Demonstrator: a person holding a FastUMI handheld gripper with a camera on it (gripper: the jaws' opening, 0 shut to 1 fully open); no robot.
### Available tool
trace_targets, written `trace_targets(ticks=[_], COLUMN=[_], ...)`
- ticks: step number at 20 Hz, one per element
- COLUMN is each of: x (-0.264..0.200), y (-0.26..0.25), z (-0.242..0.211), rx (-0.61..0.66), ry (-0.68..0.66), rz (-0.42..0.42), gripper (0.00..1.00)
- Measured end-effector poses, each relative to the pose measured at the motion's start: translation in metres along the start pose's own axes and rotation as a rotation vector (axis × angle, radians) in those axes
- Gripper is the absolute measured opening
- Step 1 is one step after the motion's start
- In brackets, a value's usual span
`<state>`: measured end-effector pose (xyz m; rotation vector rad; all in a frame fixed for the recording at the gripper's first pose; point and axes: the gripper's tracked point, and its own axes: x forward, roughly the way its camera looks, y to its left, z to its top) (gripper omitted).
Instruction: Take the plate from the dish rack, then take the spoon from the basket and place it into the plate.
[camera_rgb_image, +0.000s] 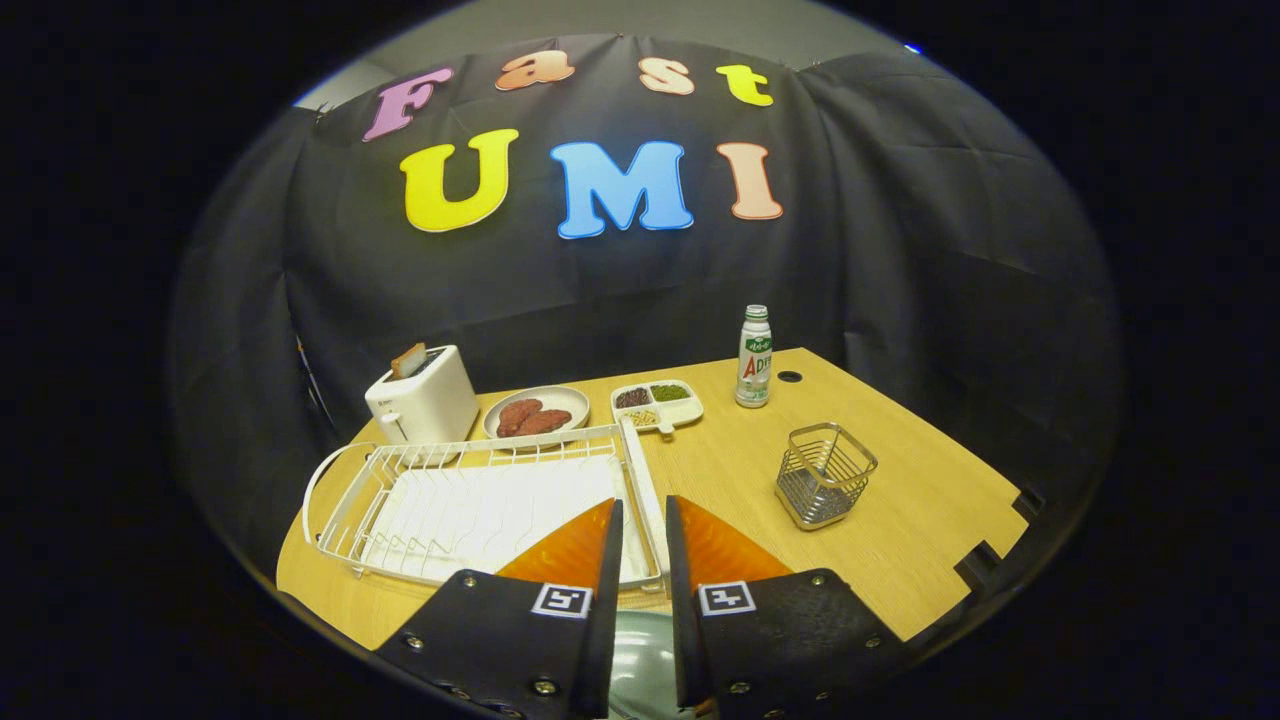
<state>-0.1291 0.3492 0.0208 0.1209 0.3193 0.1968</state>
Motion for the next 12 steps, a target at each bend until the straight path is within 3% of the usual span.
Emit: trace_targets(ticks=[4, 12], x=[-0.001, -0.045], y=[-0.003, 0.0], z=[0.03, 0.179], rx=[-0.03, -0.092], ry=[-0.032, -0.339], rz=[0.007, 0.085], gripper=[0.25, 0.24])
